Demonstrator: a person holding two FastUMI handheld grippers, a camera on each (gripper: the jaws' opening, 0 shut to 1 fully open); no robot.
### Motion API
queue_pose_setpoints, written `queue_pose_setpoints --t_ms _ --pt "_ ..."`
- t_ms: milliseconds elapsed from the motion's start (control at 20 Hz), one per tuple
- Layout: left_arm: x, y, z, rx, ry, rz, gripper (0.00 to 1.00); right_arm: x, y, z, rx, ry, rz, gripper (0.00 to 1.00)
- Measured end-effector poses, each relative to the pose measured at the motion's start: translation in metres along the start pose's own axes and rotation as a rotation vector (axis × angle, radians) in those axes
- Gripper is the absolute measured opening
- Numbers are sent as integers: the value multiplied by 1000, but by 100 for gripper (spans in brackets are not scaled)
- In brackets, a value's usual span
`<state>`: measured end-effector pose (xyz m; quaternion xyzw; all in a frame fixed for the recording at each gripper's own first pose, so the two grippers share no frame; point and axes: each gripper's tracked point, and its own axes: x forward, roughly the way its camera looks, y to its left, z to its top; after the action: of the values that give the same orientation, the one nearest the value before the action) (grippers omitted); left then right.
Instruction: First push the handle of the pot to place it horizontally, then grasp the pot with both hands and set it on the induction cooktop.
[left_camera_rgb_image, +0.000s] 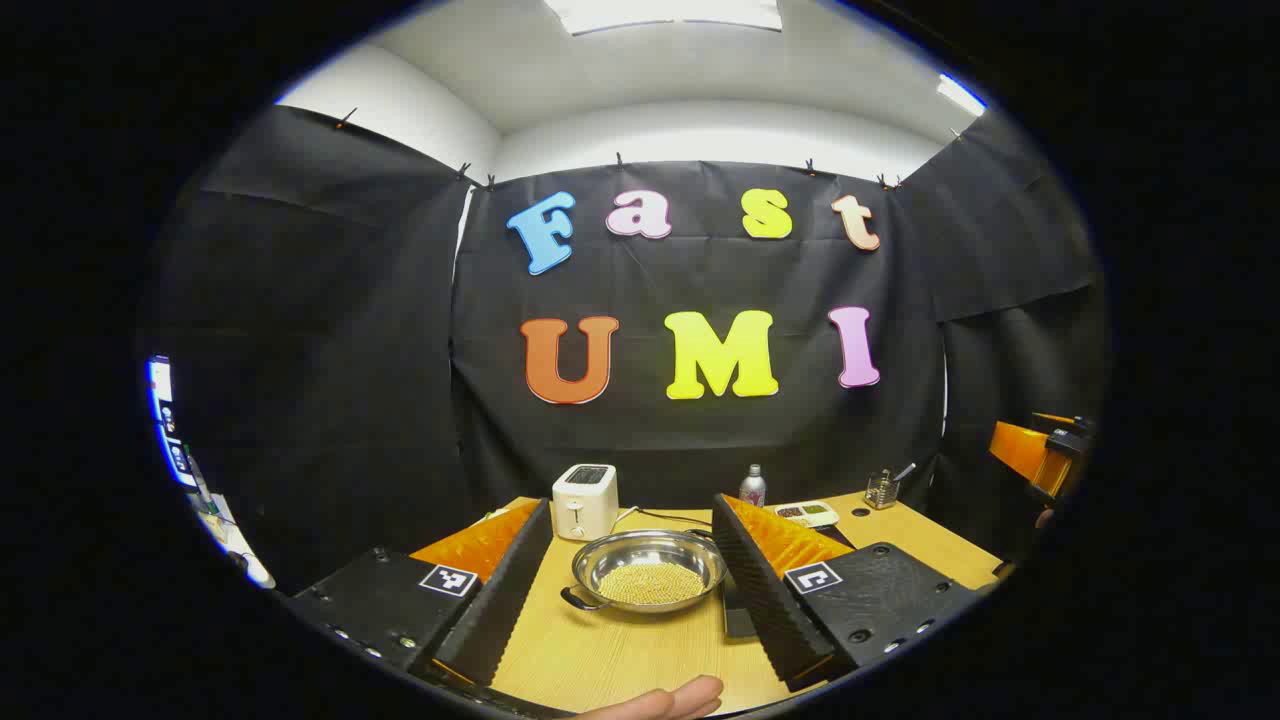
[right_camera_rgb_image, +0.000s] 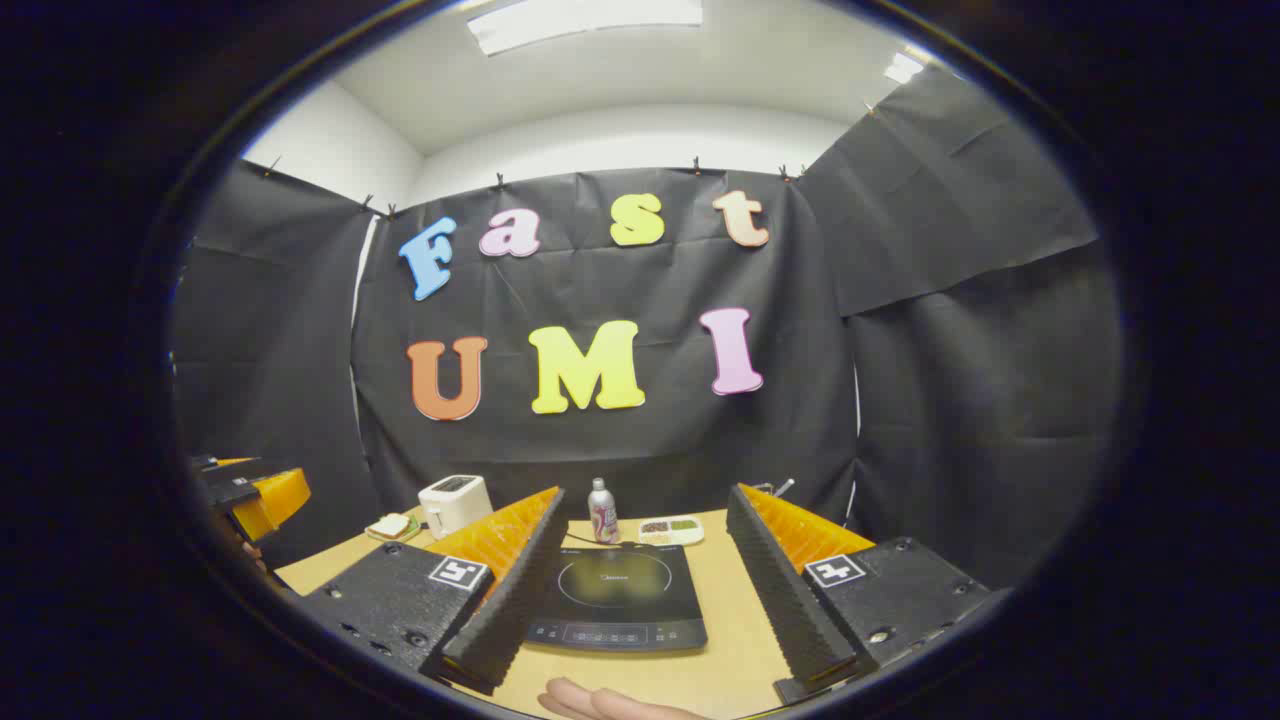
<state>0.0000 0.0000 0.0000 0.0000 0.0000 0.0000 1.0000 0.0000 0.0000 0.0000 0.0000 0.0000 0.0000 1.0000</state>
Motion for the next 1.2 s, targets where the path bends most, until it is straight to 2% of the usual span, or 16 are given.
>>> queue_pose_setpoints --t_ms 50,150,450,500,550,750,800,900,950,1000,1200 --pt "0 0 3 -2 -9 -6 96 -1 -2 2 -1 -6 1 96" --pt "-3 -4 7 -24 -20 -27 95 -3 -7 4 -6 -20 -1 96" --pt "-5 7 10 -46 -31 -15 95 -15 -10 13 -8 -58 5 96" --pt "-5 9 11 -42 -36 -9 95 -17 -12 12 -9 -62 5 100" --pt "-6 11 13 -40 -40 -4 95 -18 -14 12 -10 -63 6 96" --pt "-8 13 19 -37 -53 -7 95 -24 -19 14 -12 -72 0 96" --pt "-8 15 20 -38 -55 -3 95 -25 -20 14 -13 -74 -1 100" --pt "-7 18 19 -42 -51 0 95 -27 -21 15 -12 -78 0 96" --pt "-8 19 18 -47 -49 0 95 -27 -21 16 -12 -79 0 100" --pt "-8 19 17 -58 -45 -4 95 -28 -22 15 -13 -79 0 96" --pt "-5 16 18 -81 -43 -44 96 -27 -22 14 -10 -78 4 96"
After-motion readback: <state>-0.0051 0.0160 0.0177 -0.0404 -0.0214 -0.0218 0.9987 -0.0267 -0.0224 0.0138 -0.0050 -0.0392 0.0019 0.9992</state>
